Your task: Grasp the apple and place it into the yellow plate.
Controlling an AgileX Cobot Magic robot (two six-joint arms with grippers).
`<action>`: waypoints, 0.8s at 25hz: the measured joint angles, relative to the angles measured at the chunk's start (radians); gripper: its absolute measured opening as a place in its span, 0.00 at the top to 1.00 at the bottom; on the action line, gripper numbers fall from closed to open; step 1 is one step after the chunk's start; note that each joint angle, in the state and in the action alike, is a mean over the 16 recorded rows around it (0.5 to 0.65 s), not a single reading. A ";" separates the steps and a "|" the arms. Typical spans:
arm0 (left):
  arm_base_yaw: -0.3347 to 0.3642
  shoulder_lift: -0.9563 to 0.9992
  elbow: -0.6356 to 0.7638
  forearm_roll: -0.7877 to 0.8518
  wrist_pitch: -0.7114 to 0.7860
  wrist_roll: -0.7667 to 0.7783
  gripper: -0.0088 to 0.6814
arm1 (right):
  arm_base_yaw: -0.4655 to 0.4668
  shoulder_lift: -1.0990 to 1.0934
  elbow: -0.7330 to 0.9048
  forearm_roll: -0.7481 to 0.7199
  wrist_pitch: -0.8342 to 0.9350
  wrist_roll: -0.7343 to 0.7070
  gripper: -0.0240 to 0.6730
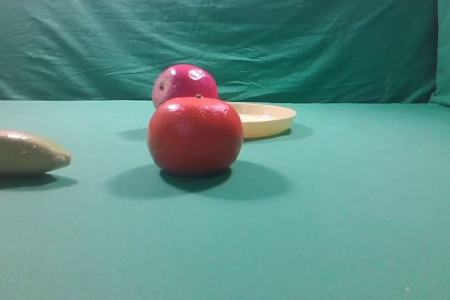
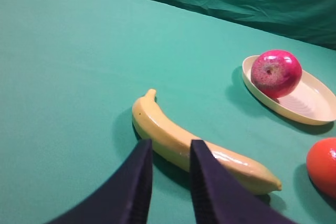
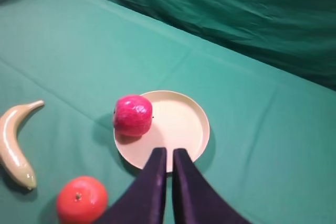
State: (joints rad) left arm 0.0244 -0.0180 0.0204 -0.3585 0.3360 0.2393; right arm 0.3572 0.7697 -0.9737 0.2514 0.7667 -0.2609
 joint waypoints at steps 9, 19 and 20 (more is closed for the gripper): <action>0.000 0.000 0.000 0.000 0.000 0.000 0.76 | 0.000 -0.322 0.179 -0.025 0.034 0.009 0.97; 0.000 0.000 0.000 0.000 0.000 0.000 0.76 | -0.030 -0.450 0.356 -0.139 -0.054 0.104 0.97; 0.000 0.000 0.000 0.000 0.000 0.000 0.76 | -0.038 -0.462 0.381 -0.150 -0.071 0.114 0.97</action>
State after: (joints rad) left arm 0.0244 -0.0180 0.0204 -0.3585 0.3360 0.2393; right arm 0.3191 0.3074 -0.5931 0.1014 0.6957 -0.1465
